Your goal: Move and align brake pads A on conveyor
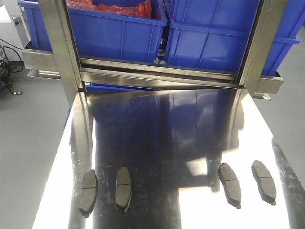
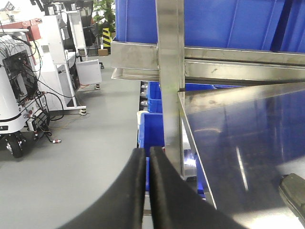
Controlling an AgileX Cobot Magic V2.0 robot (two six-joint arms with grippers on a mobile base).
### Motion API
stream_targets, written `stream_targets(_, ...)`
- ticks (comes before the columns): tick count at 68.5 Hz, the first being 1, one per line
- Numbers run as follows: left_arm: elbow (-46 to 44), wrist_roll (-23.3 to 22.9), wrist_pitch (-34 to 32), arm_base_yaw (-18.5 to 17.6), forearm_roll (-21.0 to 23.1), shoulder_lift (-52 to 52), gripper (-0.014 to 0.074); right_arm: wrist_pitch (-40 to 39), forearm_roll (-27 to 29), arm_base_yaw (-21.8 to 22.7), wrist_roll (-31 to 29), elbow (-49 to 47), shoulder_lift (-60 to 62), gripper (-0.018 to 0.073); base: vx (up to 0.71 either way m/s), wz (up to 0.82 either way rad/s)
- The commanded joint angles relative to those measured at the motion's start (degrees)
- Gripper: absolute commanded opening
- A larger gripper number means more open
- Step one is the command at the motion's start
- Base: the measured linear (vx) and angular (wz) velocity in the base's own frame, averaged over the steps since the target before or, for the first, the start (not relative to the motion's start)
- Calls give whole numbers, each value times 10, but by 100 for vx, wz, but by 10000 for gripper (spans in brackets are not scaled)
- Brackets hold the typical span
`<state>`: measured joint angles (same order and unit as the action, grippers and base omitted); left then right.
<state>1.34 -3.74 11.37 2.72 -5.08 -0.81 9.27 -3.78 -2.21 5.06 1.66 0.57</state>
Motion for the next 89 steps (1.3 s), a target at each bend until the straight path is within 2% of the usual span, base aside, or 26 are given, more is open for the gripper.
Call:
stream_targets(1, -5, -3, -44, 0, 5, -6, -6, -40, -2, 4, -4, 11, 9, -5, 0, 0)
stream_targets(33, -5, -3, -52, 0, -1, -6, -6, -40, -2, 4, -4, 11, 9, -5, 0, 0)
stream_targets(45, -18, -12, -62, 0, 14, -6, -6, -40, -2, 4, -4, 11, 9, -5, 0, 0)
stream_targets(56, -96, -18, -31, 0, 20, 24, -6, -39, -2, 4, -4, 11, 9, -5, 0, 0)
stream_targets(74, -256, -18, 81, 0, 20, 217, -6, -40, -2, 4, -4, 11, 9, -5, 0, 0)
stream_targets(89, -290, -18, 83, 0, 20, 268, 25, -40, -2, 4, -4, 11, 9, -5, 0, 0)
